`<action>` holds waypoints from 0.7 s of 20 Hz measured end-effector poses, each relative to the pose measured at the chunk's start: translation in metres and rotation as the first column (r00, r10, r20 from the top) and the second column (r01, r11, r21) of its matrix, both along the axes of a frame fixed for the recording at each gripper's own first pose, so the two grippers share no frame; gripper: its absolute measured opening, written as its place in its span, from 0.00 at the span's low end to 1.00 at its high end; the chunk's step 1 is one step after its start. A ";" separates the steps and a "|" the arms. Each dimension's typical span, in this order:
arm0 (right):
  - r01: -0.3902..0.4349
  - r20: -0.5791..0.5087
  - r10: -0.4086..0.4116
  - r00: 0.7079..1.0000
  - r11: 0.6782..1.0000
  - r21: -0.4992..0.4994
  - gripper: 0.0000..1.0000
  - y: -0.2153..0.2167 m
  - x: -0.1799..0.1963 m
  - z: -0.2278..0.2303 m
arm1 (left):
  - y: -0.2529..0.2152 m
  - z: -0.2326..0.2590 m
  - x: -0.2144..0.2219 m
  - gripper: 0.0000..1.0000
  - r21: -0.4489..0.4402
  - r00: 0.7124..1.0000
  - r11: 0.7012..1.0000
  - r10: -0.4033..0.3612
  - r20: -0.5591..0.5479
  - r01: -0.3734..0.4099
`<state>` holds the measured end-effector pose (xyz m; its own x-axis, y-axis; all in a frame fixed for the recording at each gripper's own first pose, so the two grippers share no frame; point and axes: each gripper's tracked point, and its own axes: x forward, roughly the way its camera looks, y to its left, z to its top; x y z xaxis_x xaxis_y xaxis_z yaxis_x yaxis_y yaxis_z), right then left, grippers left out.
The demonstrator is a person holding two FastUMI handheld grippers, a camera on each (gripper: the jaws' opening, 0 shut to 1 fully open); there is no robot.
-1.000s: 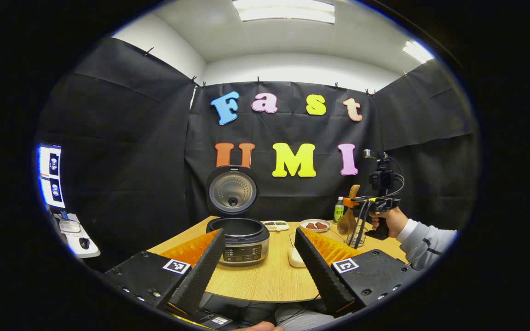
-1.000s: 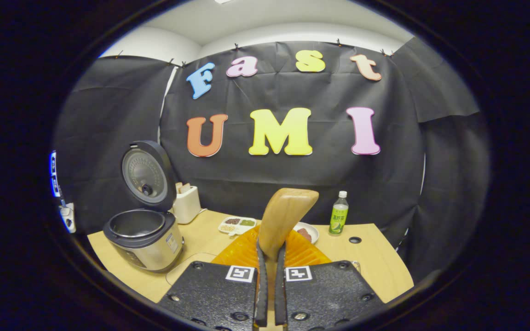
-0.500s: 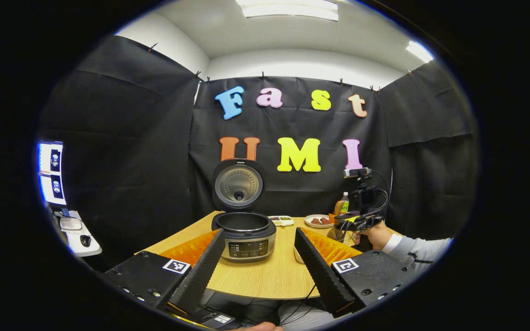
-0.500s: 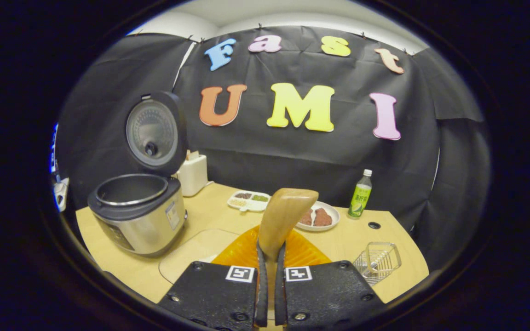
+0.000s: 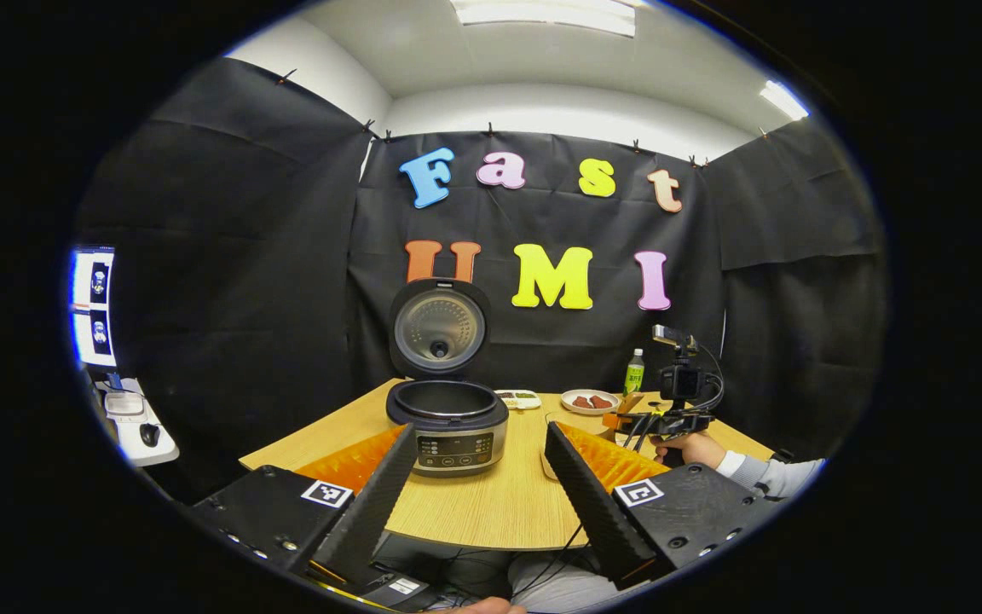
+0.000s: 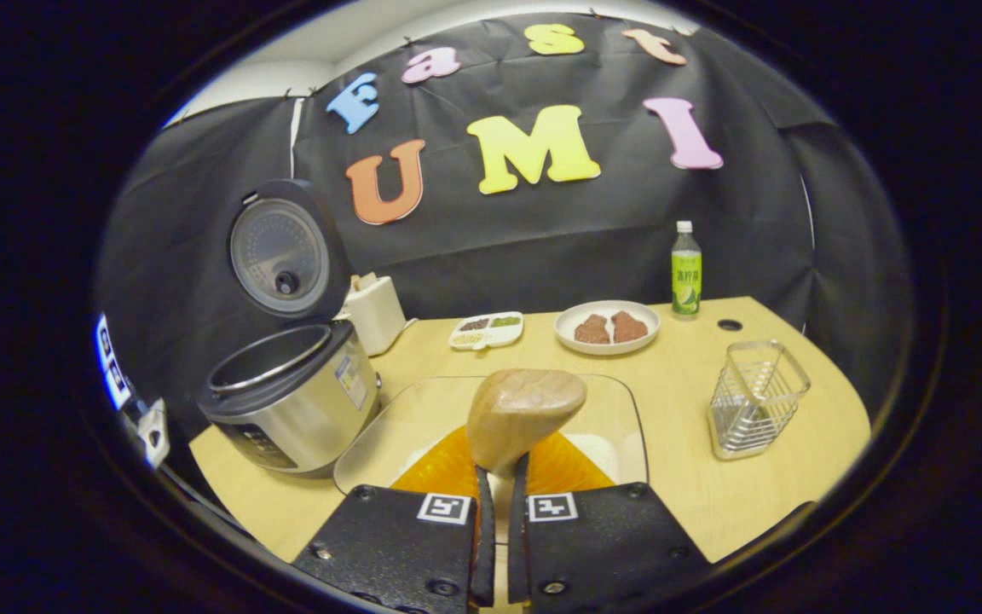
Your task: Close the left gripper, press the button to open the rice cooker; take a wooden spoon from the chopstick holder with the right hand, scoop a spoonful of rice and pour it into the rice cooker, then put the wooden spoon back into the chopstick holder.
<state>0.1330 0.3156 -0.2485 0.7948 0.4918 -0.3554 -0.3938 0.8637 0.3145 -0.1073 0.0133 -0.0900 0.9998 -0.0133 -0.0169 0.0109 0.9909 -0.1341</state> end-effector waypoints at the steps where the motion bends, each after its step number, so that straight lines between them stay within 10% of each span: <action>1: -0.004 -0.025 0.005 1.000 0.999 0.032 0.11 0.000 0.002 0.000 | 0.001 0.001 -0.001 0.96 -0.002 1.000 1.000 0.001 0.004 -0.001; 8: 0.022 -0.149 0.013 0.989 0.972 0.234 0.10 -0.008 0.017 -0.002 | -0.001 -0.003 0.002 0.96 0.005 1.000 1.000 0.000 -0.003 0.000; 14: 0.068 -0.243 0.054 0.969 0.882 0.466 0.09 -0.010 0.020 0.009 | 0.002 -0.006 0.004 0.96 0.011 1.000 1.000 0.007 -0.013 -0.006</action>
